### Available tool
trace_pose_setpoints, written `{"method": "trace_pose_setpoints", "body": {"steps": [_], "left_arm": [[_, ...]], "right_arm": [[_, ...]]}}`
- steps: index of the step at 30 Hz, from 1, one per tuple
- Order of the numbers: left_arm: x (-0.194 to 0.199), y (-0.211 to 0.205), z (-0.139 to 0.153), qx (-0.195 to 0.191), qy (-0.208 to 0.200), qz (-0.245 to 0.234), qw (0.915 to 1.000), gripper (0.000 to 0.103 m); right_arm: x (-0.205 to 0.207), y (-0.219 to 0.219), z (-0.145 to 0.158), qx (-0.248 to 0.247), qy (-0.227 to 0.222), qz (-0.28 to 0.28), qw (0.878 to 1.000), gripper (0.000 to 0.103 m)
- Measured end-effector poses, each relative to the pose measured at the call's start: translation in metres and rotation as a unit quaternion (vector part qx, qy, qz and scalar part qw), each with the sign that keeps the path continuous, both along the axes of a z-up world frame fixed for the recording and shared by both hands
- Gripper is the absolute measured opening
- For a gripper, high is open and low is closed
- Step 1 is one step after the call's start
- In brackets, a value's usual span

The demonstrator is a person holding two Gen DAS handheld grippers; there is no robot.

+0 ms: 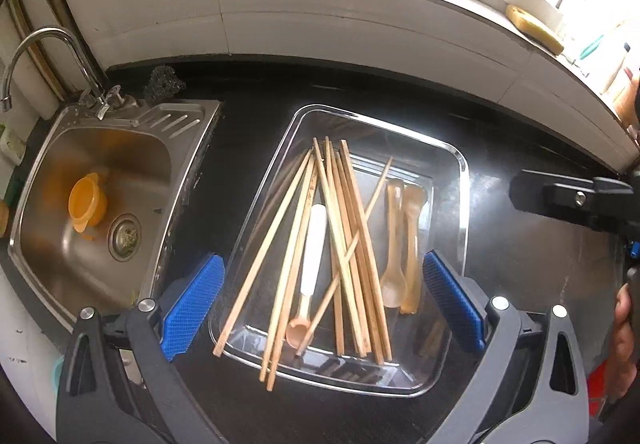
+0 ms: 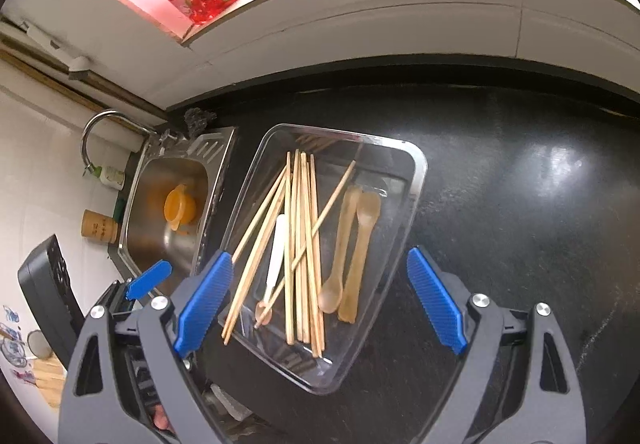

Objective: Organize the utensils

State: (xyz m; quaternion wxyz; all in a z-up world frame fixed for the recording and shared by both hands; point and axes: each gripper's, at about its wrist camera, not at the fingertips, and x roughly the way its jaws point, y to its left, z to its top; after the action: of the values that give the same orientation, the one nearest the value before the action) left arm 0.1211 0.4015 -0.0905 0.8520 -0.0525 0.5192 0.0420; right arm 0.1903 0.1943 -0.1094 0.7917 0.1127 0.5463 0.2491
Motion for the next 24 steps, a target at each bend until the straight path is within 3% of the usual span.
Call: {"method": "trace_pose_setpoints", "body": {"steps": [5, 9, 16, 24], "left_arm": [[-0.011, -0.027, 0.012, 0.004, -0.008, -0.005, 0.9999, 0.097], [-0.018, -0.066, 0.019, 0.007, -0.020, -0.023, 0.9995, 0.097], [-0.026, -0.171, 0.017, -0.011, -0.004, -0.082, 0.9965, 0.097], [-0.043, -0.281, 0.014, -0.009, -0.012, -0.099, 0.9950, 0.097]], "right_arm": [[-0.023, -0.038, 0.012, -0.019, -0.040, -0.005, 0.999, 0.093], [-0.045, -0.095, 0.015, -0.043, -0.065, -0.020, 0.997, 0.094], [-0.089, -0.241, 0.006, -0.087, -0.073, -0.102, 0.988, 0.094], [-0.134, -0.368, -0.007, -0.124, -0.071, -0.157, 0.977, 0.094]]}}
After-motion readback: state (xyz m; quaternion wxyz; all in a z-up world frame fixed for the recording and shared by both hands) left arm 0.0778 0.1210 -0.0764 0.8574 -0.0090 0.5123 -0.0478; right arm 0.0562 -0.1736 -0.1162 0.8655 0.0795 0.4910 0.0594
